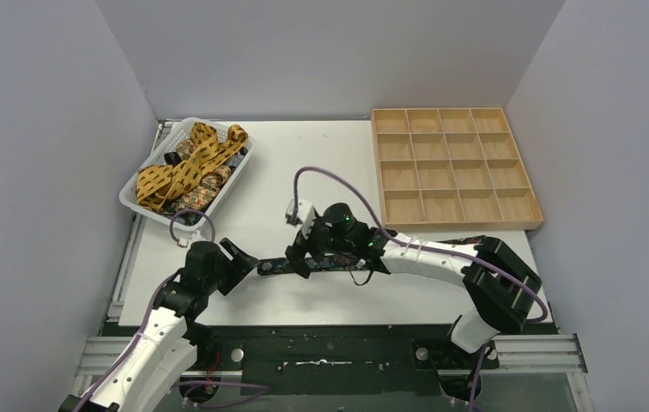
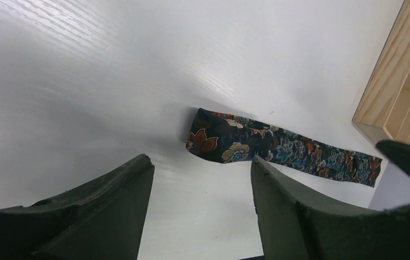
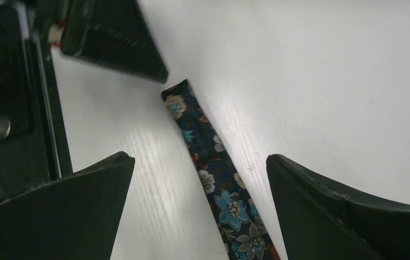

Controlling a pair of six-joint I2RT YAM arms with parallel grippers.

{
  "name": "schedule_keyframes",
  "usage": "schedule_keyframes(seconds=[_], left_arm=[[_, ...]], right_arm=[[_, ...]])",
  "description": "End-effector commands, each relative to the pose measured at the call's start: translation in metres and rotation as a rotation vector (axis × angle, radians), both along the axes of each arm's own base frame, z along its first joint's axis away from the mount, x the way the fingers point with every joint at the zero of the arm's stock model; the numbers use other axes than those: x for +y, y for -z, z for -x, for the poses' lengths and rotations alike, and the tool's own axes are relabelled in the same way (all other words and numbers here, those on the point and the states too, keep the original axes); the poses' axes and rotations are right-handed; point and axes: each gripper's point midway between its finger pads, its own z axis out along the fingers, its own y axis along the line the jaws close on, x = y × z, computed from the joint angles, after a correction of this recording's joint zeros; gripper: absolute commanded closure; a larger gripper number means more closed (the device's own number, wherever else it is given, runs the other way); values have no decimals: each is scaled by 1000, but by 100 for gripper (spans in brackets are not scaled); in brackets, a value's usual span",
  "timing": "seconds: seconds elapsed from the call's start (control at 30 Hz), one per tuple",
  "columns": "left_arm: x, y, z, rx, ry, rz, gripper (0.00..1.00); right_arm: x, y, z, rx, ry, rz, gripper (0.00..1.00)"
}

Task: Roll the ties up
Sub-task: Roll the tie at the center of the board.

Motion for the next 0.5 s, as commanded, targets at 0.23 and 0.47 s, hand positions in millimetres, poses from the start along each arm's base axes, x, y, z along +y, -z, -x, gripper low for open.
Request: schedule_keyframes(seconds=[0.23, 0.47], left_arm=[[-29, 2, -20, -103, 162, 65, 38], [-32, 11, -23, -79, 195, 39, 39]], right_arm=[[-53, 15, -42, 671, 692, -127, 29], [-26, 22, -34, 697, 623, -81, 35]])
